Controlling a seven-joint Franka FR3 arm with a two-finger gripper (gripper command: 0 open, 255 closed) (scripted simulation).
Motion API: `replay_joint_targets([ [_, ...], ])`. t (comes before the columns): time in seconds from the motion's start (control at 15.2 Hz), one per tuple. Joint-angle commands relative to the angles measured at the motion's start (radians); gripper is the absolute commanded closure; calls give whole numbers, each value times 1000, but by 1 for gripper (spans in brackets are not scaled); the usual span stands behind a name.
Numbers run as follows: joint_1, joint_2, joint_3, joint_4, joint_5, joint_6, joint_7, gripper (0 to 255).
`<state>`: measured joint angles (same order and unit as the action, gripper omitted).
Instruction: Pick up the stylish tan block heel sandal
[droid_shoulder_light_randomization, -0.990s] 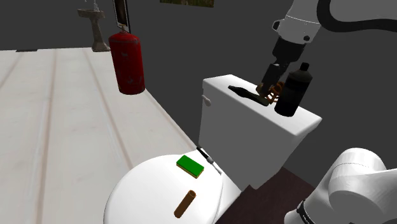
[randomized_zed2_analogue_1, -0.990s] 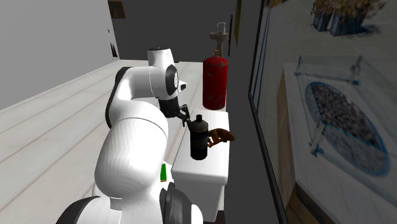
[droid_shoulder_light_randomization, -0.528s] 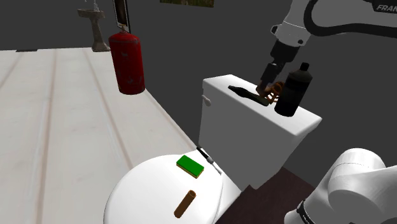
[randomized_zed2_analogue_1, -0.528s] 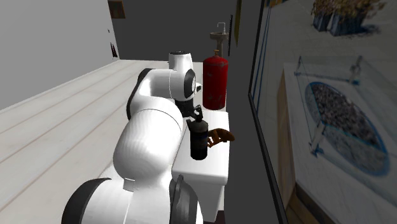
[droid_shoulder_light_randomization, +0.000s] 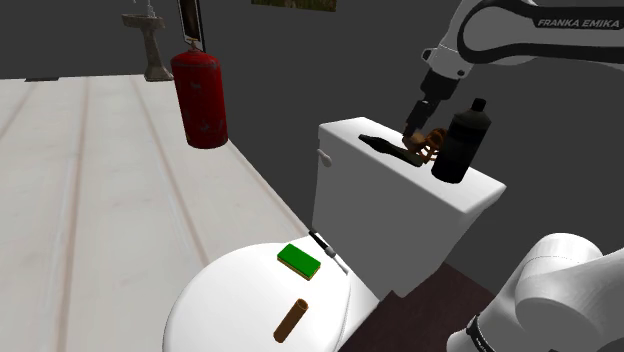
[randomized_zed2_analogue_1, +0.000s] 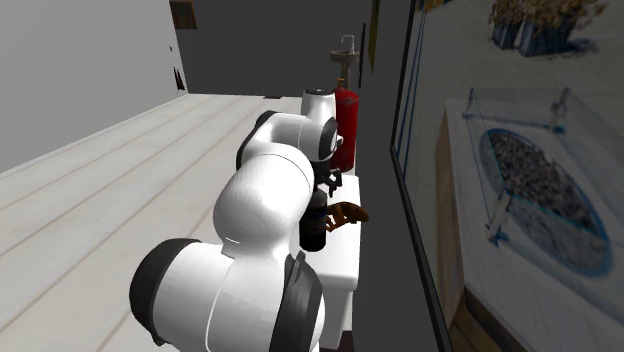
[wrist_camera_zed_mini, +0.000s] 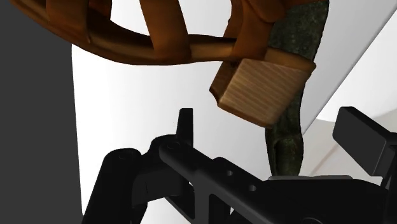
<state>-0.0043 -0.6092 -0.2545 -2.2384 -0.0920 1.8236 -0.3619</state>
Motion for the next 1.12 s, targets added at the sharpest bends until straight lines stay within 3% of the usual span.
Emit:
replay_joint_targets([
  [0.0, -2, 0, -7, -27, -2, 28, -6, 0],
  [0.4, -5, -6, -13, -92, -7, 87, -7, 0],
  [0.46, -5, -7, -12, -90, -7, 84, -6, 255],
  [1.06, -5, -6, -13, -92, -7, 87, -7, 255],
])
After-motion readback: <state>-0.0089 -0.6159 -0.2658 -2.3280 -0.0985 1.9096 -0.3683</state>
